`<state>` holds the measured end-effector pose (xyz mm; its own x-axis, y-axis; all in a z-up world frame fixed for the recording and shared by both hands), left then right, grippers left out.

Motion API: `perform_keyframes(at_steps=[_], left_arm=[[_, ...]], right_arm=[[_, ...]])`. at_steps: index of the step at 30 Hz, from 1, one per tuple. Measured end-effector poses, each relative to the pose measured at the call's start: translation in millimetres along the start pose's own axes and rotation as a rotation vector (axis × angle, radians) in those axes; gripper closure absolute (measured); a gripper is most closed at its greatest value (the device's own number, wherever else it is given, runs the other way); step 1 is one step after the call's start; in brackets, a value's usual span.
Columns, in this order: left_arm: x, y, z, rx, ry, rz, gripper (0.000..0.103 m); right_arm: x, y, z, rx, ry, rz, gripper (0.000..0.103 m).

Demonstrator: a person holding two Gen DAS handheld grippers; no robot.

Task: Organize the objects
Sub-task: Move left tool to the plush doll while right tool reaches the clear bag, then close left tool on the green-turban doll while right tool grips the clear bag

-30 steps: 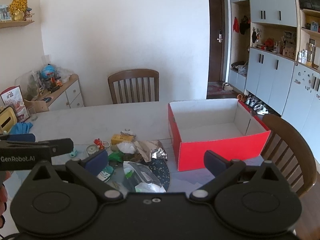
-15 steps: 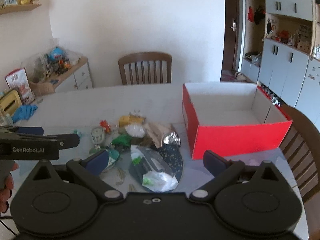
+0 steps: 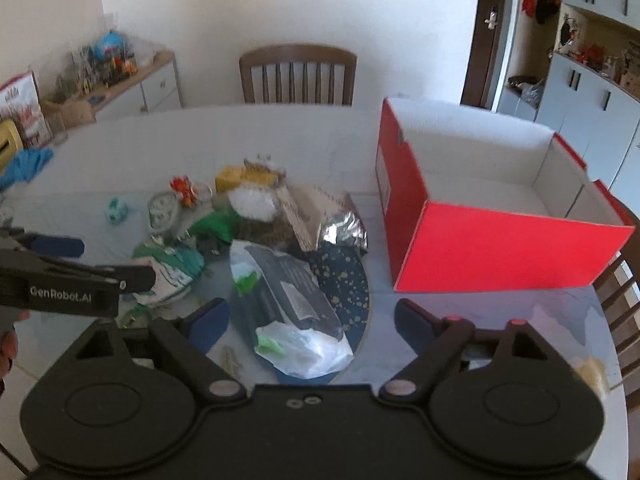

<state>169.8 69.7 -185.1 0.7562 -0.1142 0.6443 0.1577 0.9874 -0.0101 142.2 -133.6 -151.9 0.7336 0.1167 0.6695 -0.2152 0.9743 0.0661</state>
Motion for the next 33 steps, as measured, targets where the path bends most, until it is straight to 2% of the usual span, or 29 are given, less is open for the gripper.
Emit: perform_keyframes(at_steps=[5, 9, 10, 12, 18, 21, 26, 29, 33], left_arm=[[0, -3, -22, 0.003, 0.036, -0.033, 0.006], [2, -6, -29, 0.0, 0.034, -0.044, 0.008], [3, -6, -30, 0.002, 0.033, -0.052, 0.009], [3, -7, -33, -0.007, 0.039, -0.06, 0.021], [3, -8, -32, -0.022, 0.036, -0.067, 0.032], [3, -8, -31, -0.023, 0.03, -0.073, 0.035], [1, -6, -27, -0.039, 0.025, -0.059, 0.037], [1, -5, -21, -0.052, 0.015, -0.043, 0.038], [4, -6, -8, -0.072, -0.004, -0.038, 0.038]], right_arm=[[0, 2, -21, -0.014, 0.038, 0.041, 0.022], [-1, 1, -33, -0.01, 0.069, 0.042, 0.032], [-1, 1, -35, -0.008, 0.071, 0.043, 0.033], [0, 2, -38, -0.006, 0.079, 0.042, 0.039], [2, 2, -41, 0.009, 0.09, 0.027, 0.059], [2, 4, -40, 0.01, 0.089, 0.026, 0.07], [3, 6, -32, 0.016, 0.081, 0.004, 0.081], [3, 7, -26, 0.018, 0.082, -0.016, 0.093], [3, 6, -14, 0.028, 0.071, -0.045, 0.095]])
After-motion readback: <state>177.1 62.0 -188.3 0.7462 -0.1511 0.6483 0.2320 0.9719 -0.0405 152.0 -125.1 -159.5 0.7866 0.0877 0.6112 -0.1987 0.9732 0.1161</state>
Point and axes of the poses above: each gripper's, at about its wrist camera, not at the fingertips, and z roughly against the way its jaws point, y to its left, x to its top, the point moved 6 cm from there along -z, roughly the way its jaws point, and after that the axes turned 5 degrees about -z, right-handed, at the moved point
